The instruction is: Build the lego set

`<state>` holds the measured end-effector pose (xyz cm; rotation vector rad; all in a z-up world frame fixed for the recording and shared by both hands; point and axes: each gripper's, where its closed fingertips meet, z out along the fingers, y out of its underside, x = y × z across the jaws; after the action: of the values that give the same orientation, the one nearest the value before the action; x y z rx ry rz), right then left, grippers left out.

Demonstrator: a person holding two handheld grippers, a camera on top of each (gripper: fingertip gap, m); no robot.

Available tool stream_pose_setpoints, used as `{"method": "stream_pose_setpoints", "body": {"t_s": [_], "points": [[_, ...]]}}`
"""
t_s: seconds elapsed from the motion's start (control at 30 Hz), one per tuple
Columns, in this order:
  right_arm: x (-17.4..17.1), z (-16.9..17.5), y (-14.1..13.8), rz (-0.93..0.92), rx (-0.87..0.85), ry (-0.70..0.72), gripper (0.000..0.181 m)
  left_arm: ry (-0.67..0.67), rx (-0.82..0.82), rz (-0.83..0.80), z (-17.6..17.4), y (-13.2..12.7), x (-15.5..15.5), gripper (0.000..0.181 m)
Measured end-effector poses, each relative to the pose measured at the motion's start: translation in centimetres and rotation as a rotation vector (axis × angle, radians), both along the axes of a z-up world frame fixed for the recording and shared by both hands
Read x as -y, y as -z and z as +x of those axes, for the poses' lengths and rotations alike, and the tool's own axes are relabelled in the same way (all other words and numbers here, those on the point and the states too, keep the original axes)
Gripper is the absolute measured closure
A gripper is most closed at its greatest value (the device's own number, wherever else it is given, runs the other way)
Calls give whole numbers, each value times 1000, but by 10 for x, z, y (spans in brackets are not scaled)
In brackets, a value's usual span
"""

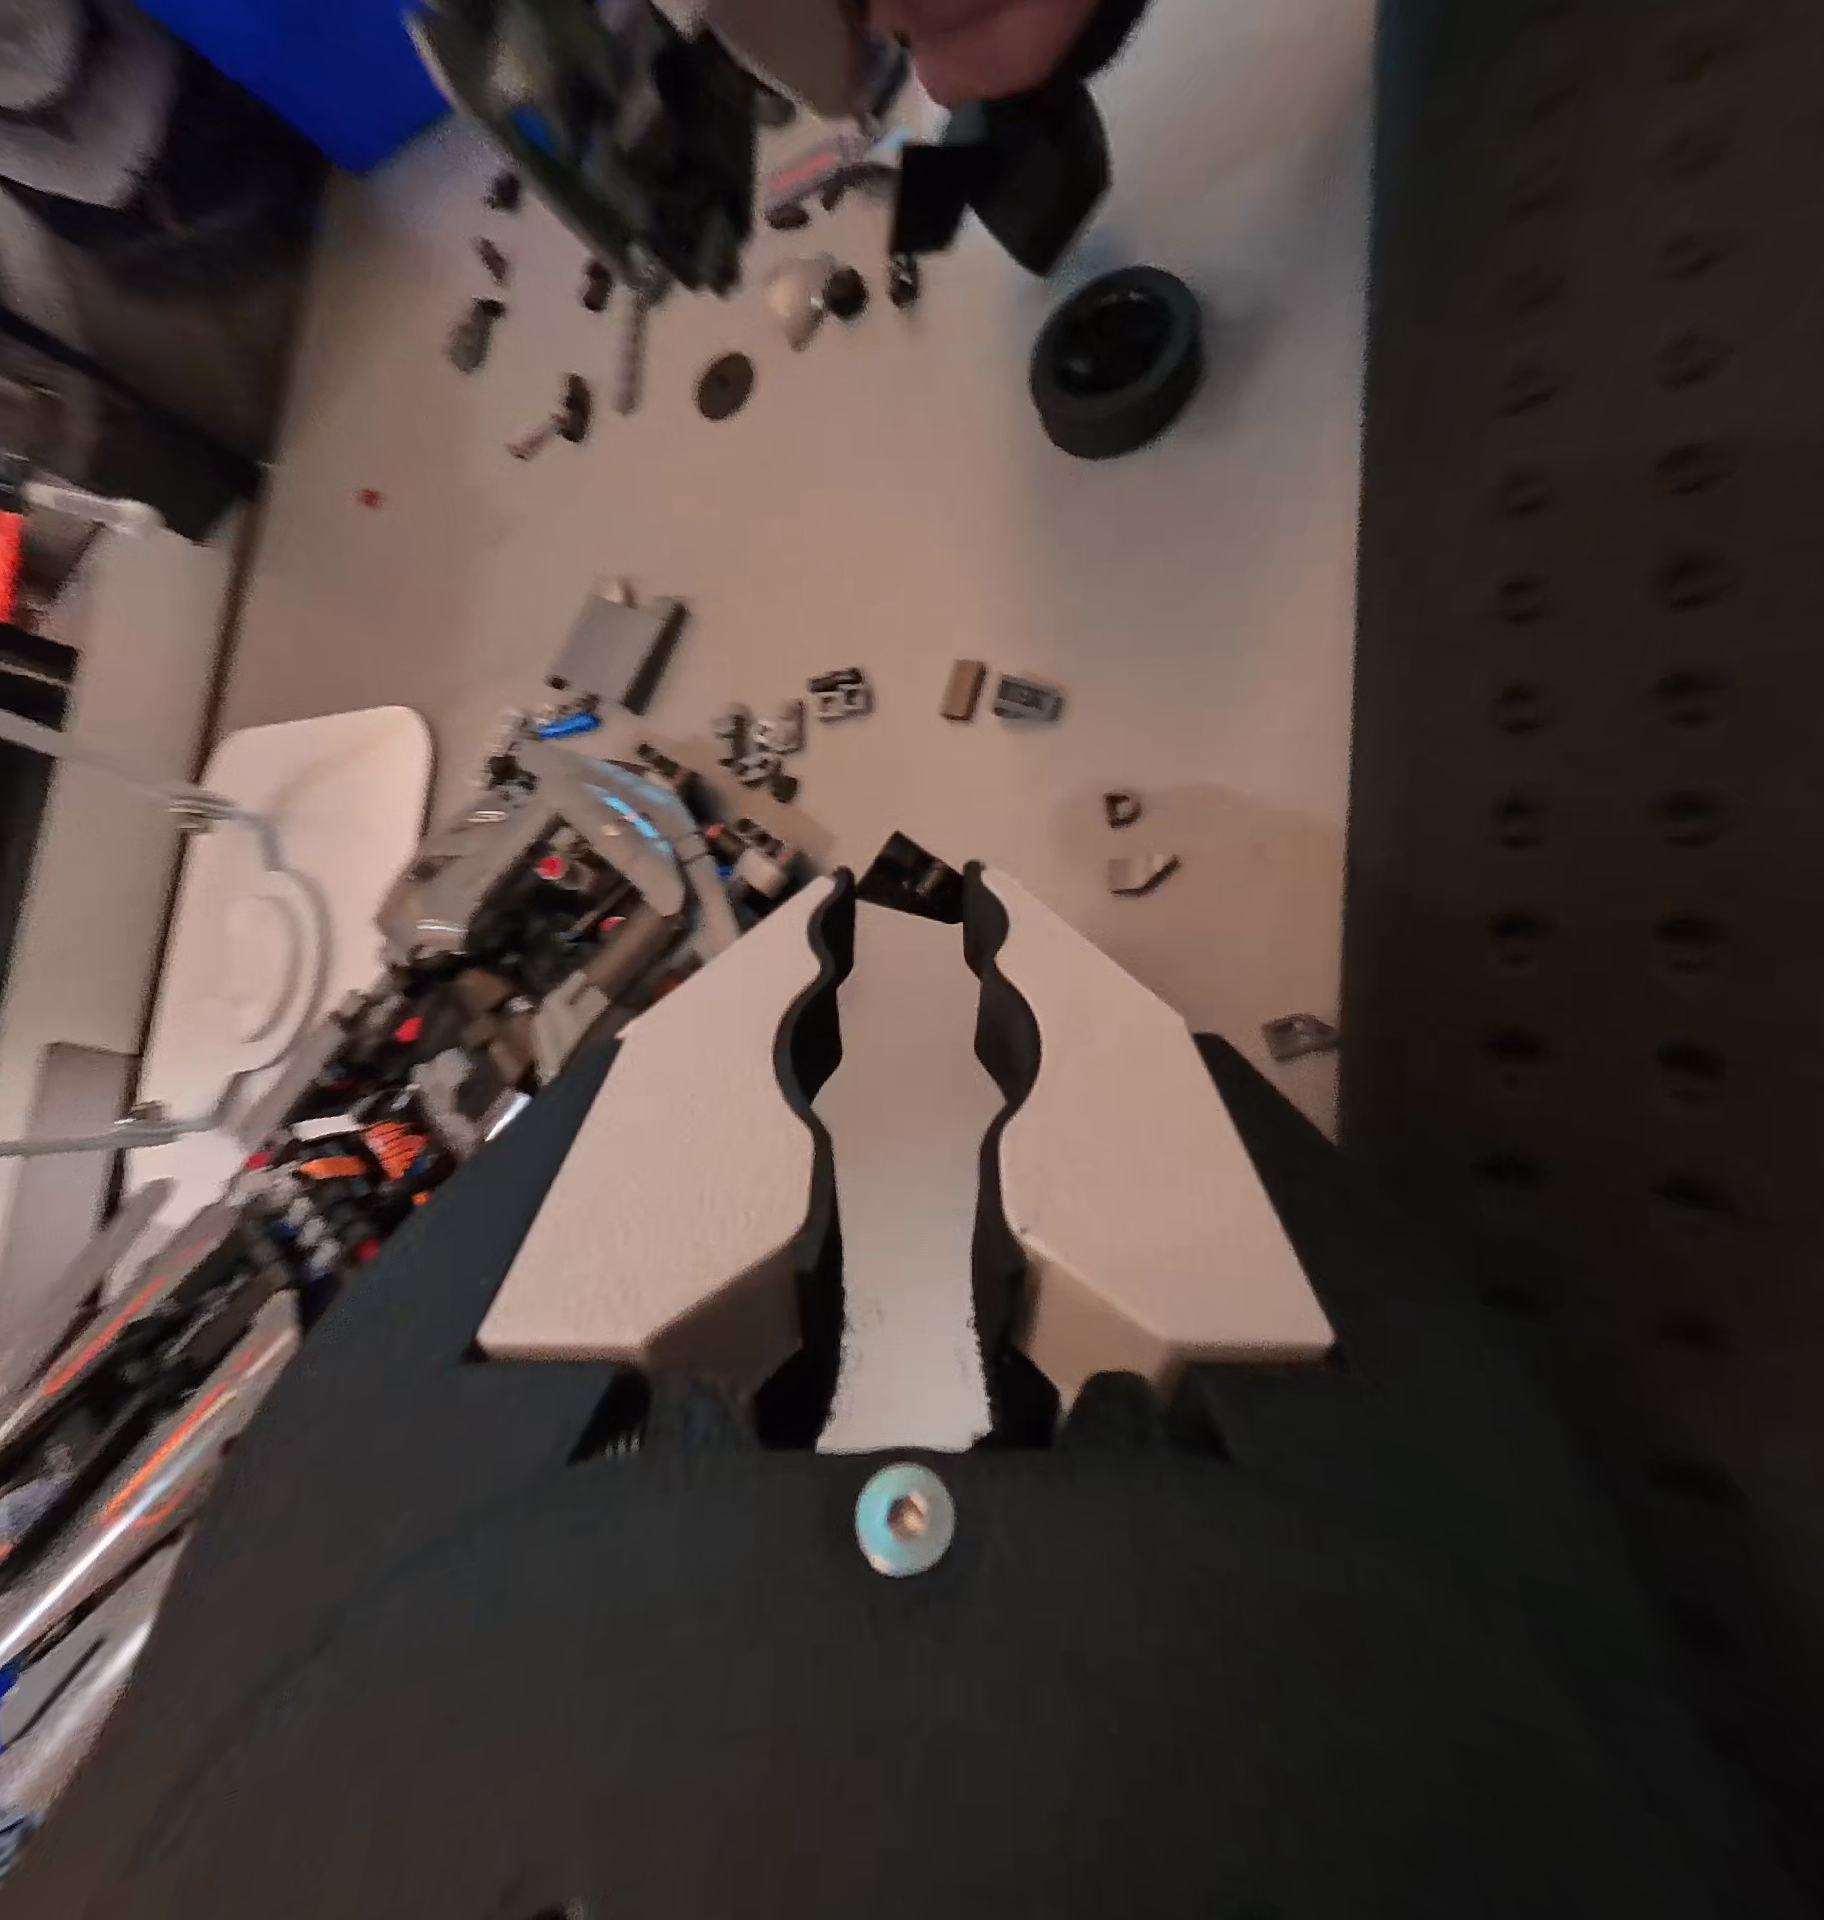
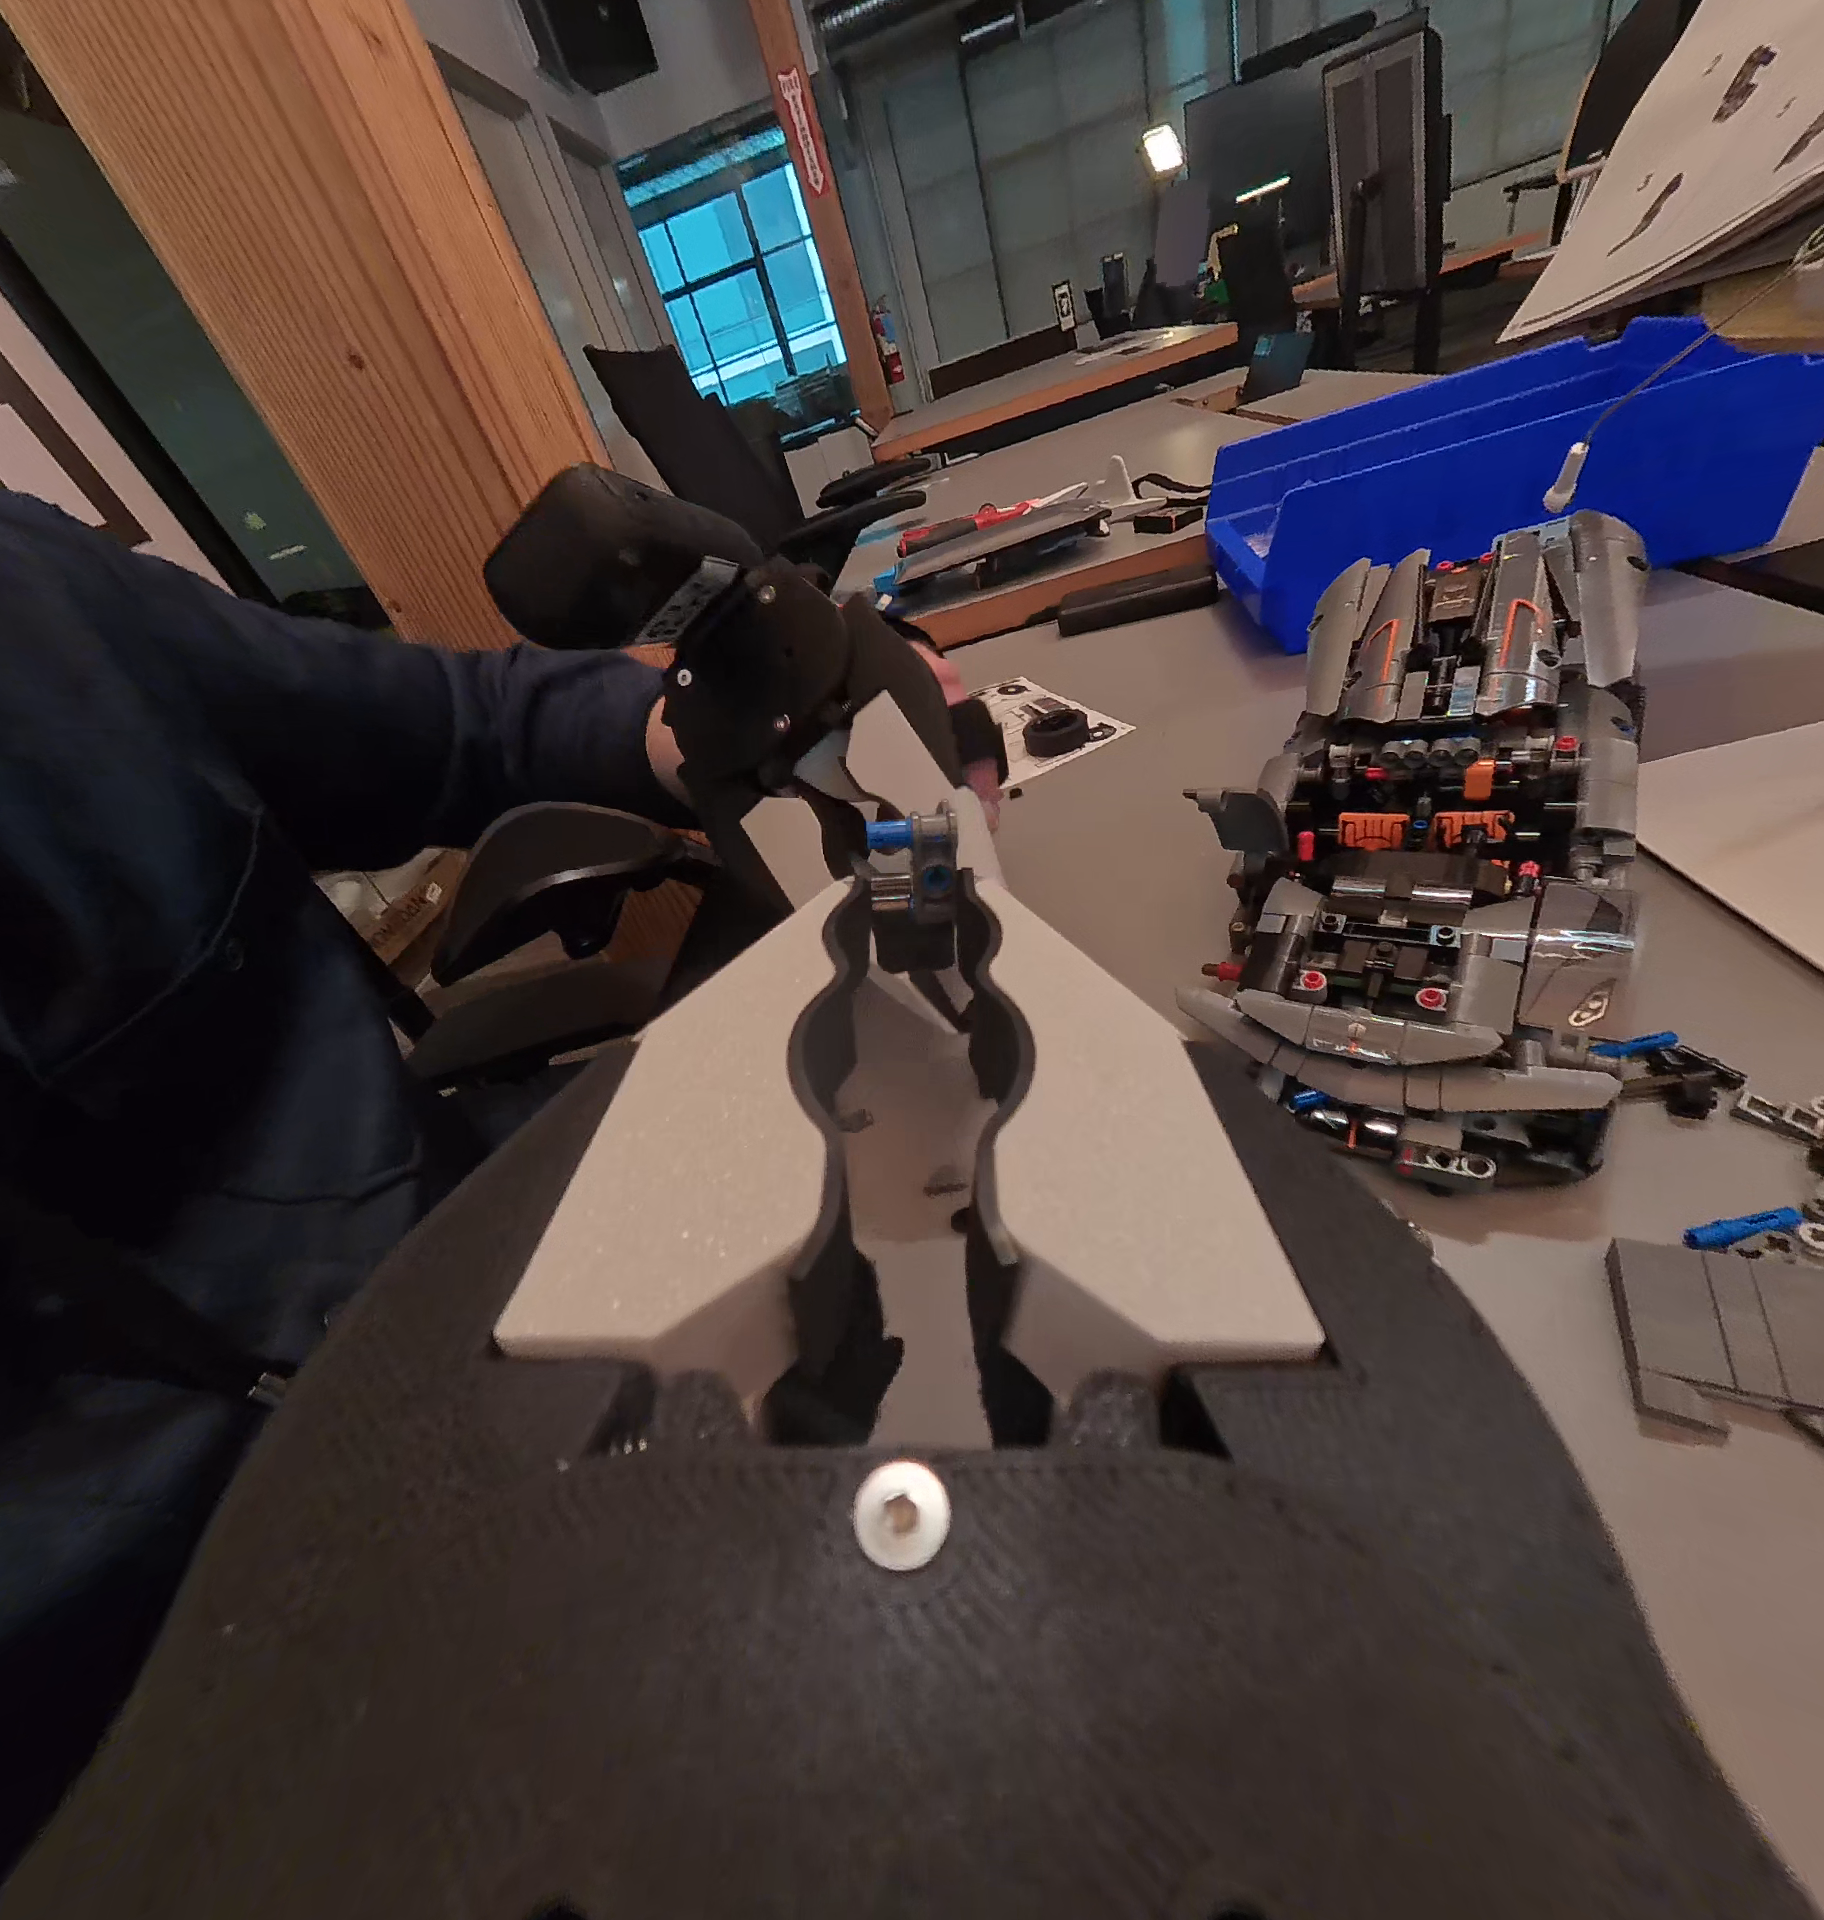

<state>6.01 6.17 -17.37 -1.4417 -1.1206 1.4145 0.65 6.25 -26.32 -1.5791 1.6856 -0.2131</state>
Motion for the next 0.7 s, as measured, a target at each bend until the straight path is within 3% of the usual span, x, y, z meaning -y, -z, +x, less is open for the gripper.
{"method": "stream_pose_setpoints", "body": {"t_s": [0.27, 0.5, 0.7], "points": [[-6, -8, -7, 39, -46, 68, 167, -61, 161, 184, 3, -55, -21, 164], [-6, -22, -9, -123, -128, 23, 167, -14, 116, 507, 12, -86, -17, 163], [-15, -19, -16, -261, -231, 18, 168, 32, 98, 684, 18, -101, -10, 164]]}}
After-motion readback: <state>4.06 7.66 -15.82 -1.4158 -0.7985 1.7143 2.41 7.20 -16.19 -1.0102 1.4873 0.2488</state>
